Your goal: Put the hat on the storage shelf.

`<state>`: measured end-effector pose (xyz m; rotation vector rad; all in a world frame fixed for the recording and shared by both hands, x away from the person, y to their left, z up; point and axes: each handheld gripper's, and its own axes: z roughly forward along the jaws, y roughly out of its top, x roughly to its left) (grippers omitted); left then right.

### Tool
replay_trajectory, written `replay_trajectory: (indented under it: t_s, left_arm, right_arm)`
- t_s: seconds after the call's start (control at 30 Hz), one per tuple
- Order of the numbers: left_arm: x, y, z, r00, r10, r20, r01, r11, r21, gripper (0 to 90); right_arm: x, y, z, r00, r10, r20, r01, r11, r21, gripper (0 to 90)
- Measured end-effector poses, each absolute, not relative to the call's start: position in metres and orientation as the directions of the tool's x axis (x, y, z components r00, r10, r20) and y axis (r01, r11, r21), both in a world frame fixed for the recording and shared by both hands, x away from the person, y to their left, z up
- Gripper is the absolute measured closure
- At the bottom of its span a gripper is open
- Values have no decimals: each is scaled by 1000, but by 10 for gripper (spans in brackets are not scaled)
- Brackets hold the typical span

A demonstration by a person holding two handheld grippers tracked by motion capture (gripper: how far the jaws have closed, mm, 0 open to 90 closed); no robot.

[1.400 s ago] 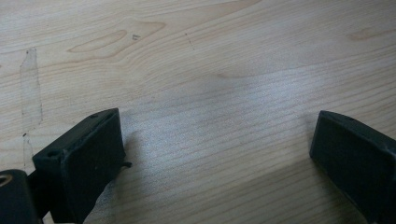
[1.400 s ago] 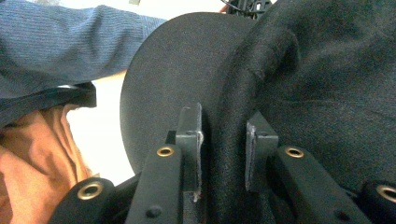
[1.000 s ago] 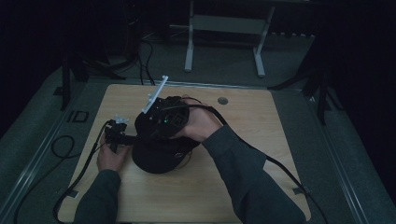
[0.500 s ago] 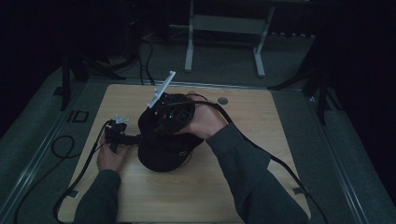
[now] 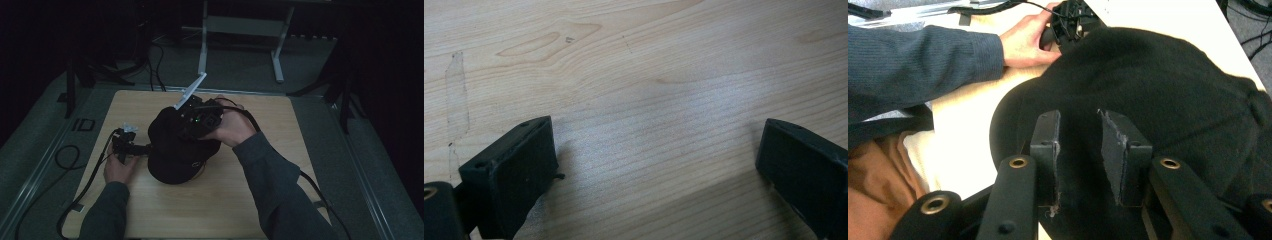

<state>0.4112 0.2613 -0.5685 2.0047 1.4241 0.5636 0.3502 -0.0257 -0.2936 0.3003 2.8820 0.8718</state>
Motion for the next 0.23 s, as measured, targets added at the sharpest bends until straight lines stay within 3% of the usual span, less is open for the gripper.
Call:
replay_trajectory:
  t_s: [0.23]
  left_arm:
    - [411,261,-569,330,944,-6,684,-235,690,25]
  right_arm:
    - [352,-33,-296,-971,235,-49,169,813,557,686]
